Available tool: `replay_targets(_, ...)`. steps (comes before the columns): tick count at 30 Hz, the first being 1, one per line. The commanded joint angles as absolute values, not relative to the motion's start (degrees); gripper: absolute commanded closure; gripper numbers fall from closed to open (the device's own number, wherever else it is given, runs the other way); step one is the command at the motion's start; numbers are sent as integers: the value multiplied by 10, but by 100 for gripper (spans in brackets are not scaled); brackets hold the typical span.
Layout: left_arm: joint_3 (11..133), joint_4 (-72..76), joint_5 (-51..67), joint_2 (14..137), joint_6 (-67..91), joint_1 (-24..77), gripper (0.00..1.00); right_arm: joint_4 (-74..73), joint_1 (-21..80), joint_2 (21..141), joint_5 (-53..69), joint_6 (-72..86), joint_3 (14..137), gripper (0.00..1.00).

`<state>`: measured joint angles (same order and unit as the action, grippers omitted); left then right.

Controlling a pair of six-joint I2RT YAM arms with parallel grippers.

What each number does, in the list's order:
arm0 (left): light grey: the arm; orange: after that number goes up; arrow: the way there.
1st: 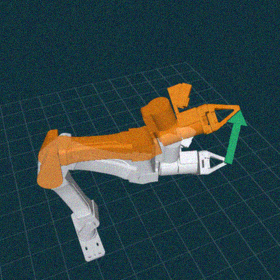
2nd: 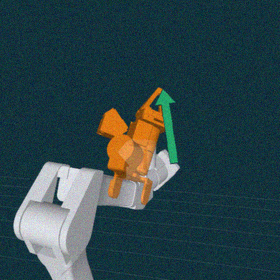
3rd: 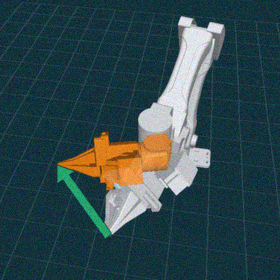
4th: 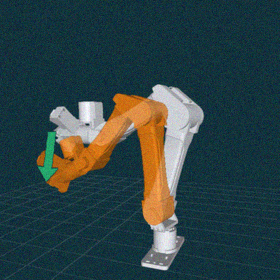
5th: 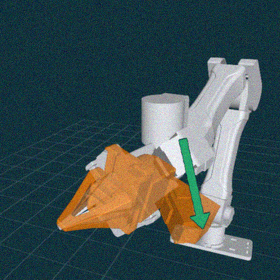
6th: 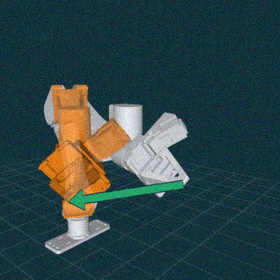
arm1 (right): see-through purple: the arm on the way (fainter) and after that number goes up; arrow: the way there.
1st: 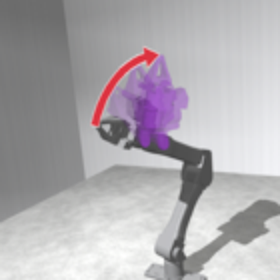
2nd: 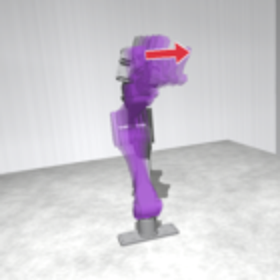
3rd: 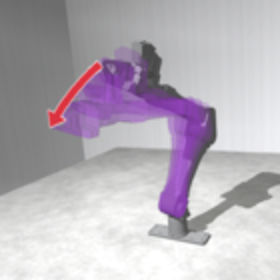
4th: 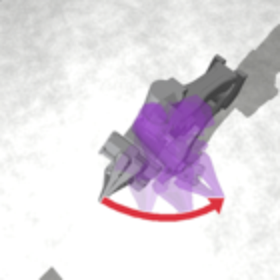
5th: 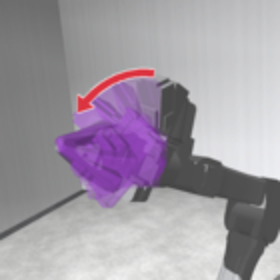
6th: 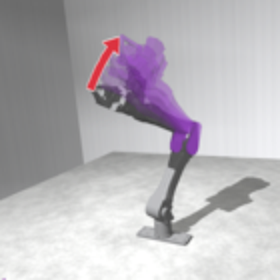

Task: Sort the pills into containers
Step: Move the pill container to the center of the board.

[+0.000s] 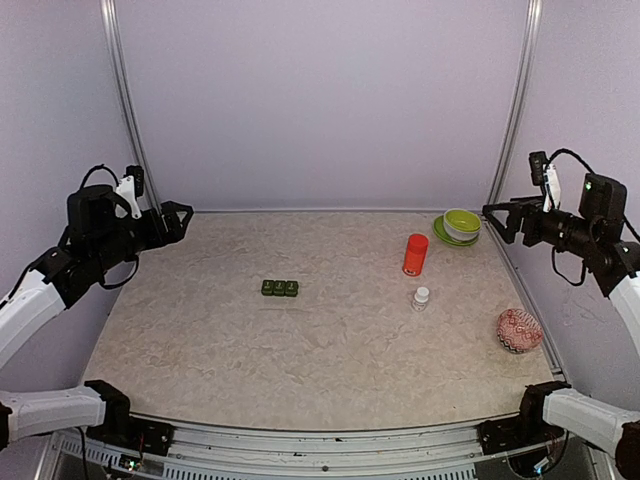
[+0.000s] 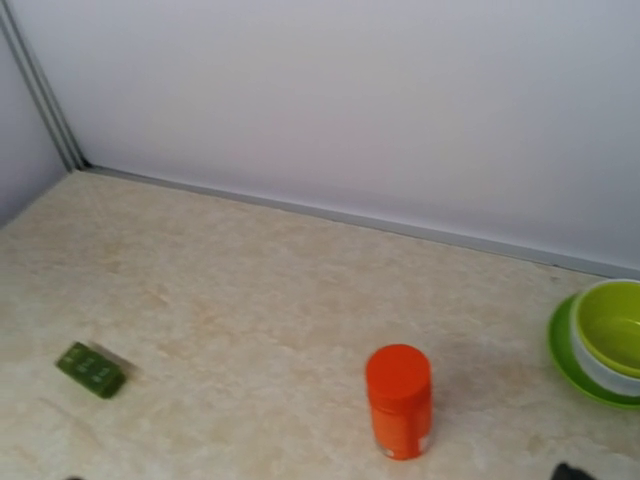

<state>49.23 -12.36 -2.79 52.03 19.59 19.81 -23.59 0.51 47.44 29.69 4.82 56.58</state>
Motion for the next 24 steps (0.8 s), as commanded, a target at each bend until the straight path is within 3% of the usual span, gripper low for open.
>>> replay_targets(1,504,-101,-26,518,207,214,1,-185,-4,456,346,121,538,0)
replay_targets(12,478,-93,-48,517,231,246,1,-124,-4,370,300,136,469,0)
replay_targets(24,459,-79,-69,563,249,280,1,-211,-4,447,234,193,460,0)
